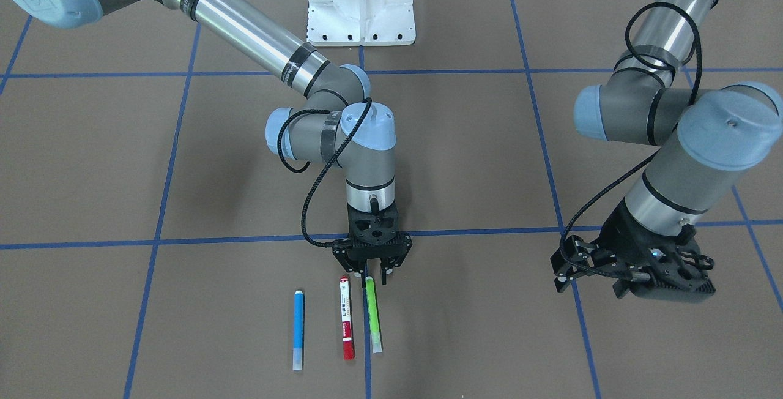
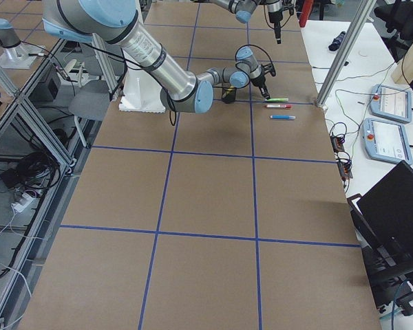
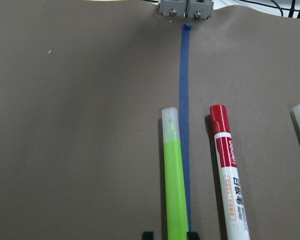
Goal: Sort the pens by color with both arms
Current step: 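Carry the green highlighter beside the red-capped marker and lower it, then release the highlighter and withdraw the right gripper while the left arm reaches over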
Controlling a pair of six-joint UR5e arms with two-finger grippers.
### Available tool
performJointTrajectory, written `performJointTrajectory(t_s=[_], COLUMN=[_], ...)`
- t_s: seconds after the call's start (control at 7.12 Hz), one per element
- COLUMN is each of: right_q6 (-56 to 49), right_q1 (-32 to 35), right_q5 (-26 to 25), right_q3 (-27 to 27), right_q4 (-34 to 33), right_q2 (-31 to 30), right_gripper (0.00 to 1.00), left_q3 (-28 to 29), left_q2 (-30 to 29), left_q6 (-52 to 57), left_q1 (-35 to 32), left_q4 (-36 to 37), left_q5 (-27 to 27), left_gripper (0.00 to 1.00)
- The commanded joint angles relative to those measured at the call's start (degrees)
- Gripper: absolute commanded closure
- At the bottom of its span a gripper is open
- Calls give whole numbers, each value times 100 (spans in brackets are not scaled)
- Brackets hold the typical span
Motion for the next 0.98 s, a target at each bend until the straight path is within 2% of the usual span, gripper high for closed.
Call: performJointTrajectory(t_s=[0.0,0.14,0.28,0.42,0.56,0.7,0.84], right_q6=[-243,-322,-392,-602,-934,-1120,-1140], right_q1=[393,736,1035,1438,1816,2090,2258], right_q5=[874,1499,1949,2684,3318,3890,4296], right_q3=[252,393,586,883,1269,1438,1484], right_q4=[-22,-48,-371,-913,-1275,-1523,-1647], right_q2=[60,17,-36,-123,-403,-588,-747], right_gripper=[0,0,0,0,0,0,0], left_q3=[-28,-46,-159,-491,-920,-1160,-1145], left_q2=[-103,-182,-235,-375,-542,-900,-1252], left_q6=[-290,-502,-635,-714,-767,-1064,-1371], left_q1=[27,53,210,298,586,850,1140], left_q4=[50,85,286,880,1799,2826,3594], left_q5=[-24,-59,-155,-191,-183,-200,-418], left_gripper=[0,0,0,0,0,0,0])
